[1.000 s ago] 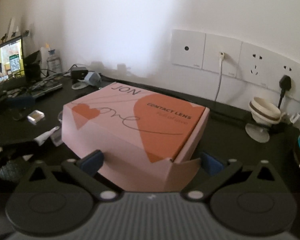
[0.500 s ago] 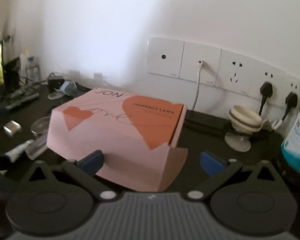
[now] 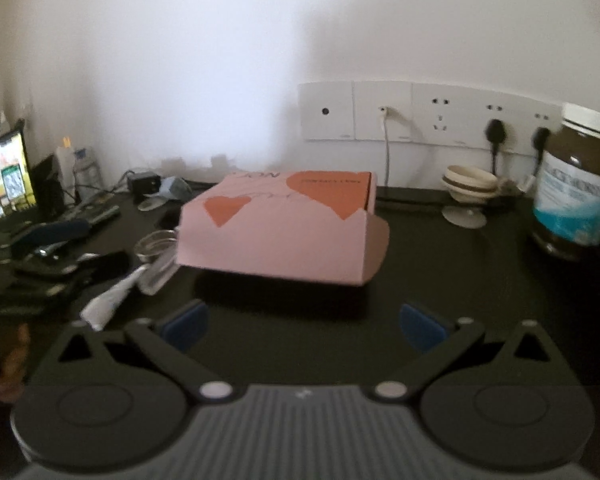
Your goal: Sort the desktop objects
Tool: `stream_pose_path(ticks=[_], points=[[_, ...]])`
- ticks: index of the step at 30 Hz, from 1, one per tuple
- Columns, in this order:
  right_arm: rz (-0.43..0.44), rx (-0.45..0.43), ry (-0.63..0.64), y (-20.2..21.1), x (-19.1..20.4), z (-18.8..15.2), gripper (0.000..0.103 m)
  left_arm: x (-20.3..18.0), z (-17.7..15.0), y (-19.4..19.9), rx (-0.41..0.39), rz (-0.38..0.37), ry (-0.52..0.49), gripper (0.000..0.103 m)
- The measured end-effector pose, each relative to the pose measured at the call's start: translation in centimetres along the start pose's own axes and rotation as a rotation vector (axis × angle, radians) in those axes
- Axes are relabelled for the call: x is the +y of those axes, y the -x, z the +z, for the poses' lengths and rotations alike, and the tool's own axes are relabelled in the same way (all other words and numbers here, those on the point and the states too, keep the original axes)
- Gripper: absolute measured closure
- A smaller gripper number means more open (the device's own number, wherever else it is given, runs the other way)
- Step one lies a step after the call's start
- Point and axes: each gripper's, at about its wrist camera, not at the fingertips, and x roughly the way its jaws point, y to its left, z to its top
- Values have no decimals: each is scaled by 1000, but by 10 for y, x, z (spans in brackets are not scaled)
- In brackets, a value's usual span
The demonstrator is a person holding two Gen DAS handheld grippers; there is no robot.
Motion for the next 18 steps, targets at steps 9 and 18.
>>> stream_pose_path(ticks=[9, 18], points=[[-20, -20, -85, 56, 15, -37, 1, -10, -16, 47, 51, 34, -8, 0], [-111, -32, -141, 88, 30, -84, 1, -18, -41, 103, 126, 38, 84, 0]])
